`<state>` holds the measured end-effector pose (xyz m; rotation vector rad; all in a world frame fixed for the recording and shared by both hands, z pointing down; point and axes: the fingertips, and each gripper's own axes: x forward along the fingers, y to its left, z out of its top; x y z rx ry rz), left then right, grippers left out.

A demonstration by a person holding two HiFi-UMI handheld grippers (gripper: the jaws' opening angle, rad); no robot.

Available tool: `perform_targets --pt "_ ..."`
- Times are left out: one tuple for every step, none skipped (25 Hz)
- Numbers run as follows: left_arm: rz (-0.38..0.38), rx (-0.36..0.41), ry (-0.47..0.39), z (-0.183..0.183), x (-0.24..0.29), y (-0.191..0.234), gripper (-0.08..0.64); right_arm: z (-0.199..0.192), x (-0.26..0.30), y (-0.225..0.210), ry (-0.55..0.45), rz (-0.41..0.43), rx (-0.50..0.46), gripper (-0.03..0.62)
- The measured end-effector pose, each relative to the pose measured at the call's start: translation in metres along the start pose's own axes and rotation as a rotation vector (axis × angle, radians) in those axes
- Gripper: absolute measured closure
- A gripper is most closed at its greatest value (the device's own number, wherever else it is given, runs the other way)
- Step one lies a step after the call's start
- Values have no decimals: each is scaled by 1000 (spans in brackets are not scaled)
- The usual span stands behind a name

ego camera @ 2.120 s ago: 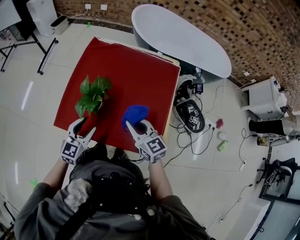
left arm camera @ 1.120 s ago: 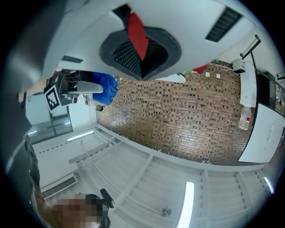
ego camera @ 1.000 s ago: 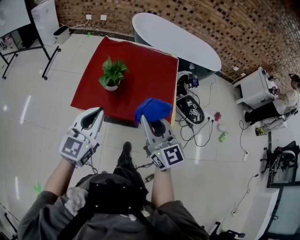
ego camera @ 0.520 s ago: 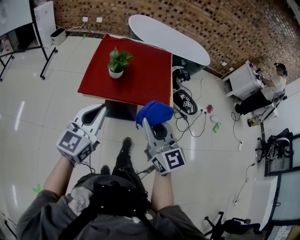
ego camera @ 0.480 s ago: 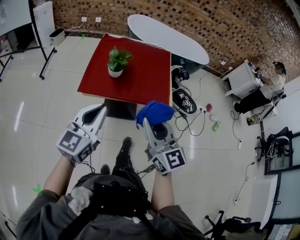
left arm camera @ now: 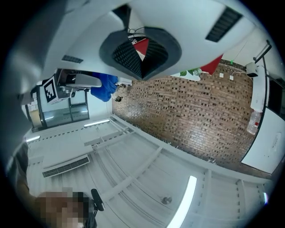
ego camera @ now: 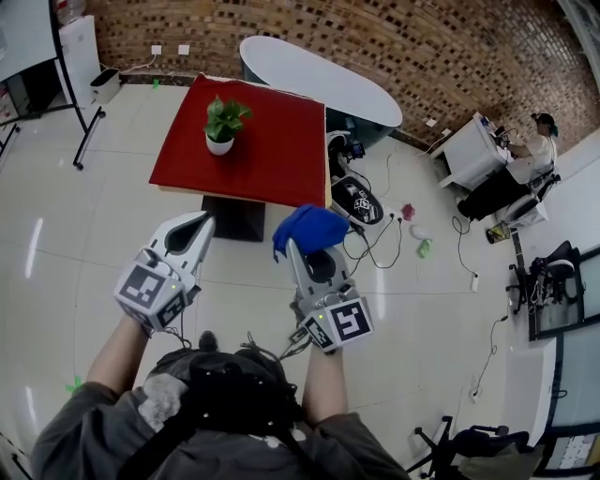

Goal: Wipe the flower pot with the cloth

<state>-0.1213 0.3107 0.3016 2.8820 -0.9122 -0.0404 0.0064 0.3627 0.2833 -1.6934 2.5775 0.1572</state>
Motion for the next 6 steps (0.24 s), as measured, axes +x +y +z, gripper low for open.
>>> perform_targets --pt "5 1 -1 2 0 -5 535 1 -4 -1 -2 4 0 517" --pt "13 -2 -2 4 0 -11 535 3 -9 -3 -2 7 1 517" --pt "17 -6 -8 6 -1 -19 535 5 -16 -4 -2 10 1 517" --pt "18 -9 -17 8 -2 -28 535 7 -24 -5 -2 13 1 517" --pt "18 -11 -28 9 -3 -38 535 10 -32 -6 -1 16 1 517" --pt "17 -12 -38 9 -5 -48 535 12 -40 -7 -1 19 1 517"
